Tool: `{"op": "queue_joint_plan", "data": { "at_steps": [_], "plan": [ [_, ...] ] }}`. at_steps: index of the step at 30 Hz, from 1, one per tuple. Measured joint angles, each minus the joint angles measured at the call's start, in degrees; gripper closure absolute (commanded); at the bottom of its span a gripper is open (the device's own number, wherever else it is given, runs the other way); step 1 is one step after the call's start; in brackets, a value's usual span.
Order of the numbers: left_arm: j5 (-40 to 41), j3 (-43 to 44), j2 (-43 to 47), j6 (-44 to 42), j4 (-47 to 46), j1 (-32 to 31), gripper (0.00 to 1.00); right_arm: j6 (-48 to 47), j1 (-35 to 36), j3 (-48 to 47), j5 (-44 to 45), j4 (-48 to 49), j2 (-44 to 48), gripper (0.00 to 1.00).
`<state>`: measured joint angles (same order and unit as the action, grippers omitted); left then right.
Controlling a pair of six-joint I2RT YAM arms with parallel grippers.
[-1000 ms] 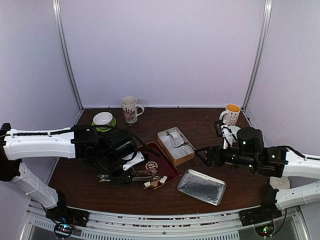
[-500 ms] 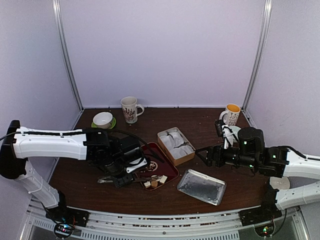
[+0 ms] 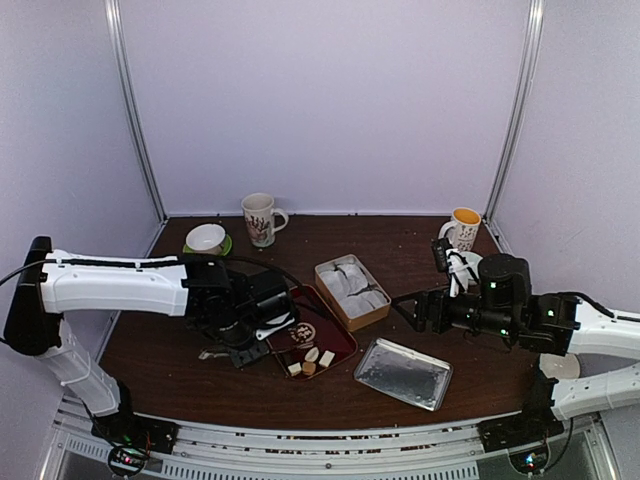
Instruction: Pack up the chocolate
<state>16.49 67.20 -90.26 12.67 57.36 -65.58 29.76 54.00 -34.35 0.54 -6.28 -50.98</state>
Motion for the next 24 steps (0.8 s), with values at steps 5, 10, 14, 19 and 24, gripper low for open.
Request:
{"op": "queue_joint_plan", "data": {
  "at_steps": [5, 10, 14, 19, 24],
  "plan": [
    [-2.51, 0.11, 1.36, -0.35, -0.55, 0.76, 0.54, 0.00, 0.00, 0.00, 0.00, -0.11, 0.09, 0.16],
    [-7.63, 0.17, 6.47, -1.25, -2.14, 0.76, 0.54, 0.02, 0.00, 0.02, 0.02, -0.15, 0.17, 0.16],
    [-11.10, 0.74, 7.87, -1.68, -2.99, 0.76, 0.55, 0.02, 0.00, 0.02, 0.02, -0.15, 0.17, 0.16],
    [-12.76, 0.74, 5.86, -1.84, -3.10, 0.76, 0.55, 0.02, 0.00, 0.13, 0.02, -0.31, 0.20, 0.16],
    [-11.13, 0.74, 2.75, -1.70, -1.92, 0.76, 0.55, 0.02, 0.00, 0.13, 0.02, -0.37, 0.24, 0.16]
  ]
}}
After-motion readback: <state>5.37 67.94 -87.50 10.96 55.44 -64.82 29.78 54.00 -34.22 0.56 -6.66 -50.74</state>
